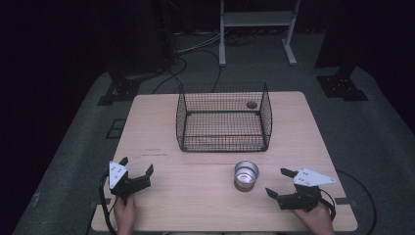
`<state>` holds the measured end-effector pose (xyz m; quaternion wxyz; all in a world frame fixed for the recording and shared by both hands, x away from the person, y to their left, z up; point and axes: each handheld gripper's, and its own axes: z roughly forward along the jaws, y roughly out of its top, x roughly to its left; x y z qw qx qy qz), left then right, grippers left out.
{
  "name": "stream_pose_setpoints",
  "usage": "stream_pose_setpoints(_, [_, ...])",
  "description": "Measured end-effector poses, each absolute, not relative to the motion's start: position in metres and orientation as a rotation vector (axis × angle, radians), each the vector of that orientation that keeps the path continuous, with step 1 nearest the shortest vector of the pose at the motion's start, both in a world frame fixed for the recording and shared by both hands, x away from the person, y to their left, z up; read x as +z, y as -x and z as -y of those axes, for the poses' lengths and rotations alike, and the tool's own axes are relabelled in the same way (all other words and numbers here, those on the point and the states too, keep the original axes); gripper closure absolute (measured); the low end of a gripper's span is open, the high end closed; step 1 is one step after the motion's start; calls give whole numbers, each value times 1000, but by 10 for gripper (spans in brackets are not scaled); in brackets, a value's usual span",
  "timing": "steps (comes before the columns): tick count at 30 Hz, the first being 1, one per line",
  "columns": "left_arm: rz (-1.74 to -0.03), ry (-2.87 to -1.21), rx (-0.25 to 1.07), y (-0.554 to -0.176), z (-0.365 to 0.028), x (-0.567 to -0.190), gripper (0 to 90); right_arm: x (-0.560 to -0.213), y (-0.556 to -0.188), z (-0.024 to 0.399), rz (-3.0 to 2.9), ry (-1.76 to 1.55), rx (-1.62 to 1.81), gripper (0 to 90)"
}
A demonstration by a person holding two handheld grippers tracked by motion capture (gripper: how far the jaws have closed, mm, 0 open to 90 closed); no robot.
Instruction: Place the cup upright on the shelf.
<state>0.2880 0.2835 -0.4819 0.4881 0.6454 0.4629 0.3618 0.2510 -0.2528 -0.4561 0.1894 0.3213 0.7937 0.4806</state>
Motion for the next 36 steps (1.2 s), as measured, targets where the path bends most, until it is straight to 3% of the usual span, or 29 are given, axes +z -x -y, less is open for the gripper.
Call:
stream_pose_setpoints(19, [-1128,-1569,877,-288,-284,-482,0,-458,-258,213,-2333,-866,1371,70])
stream_pose_setpoints(21, [-1130,-1569,878,-288,-284,-482,0,-460,-261,210,-2338,-894,1359,0])
stream_pose_setpoints(36, [-1126,-1570,881,-288,-284,-482,0,-462,-278,195,-2374,-916,1287,0])
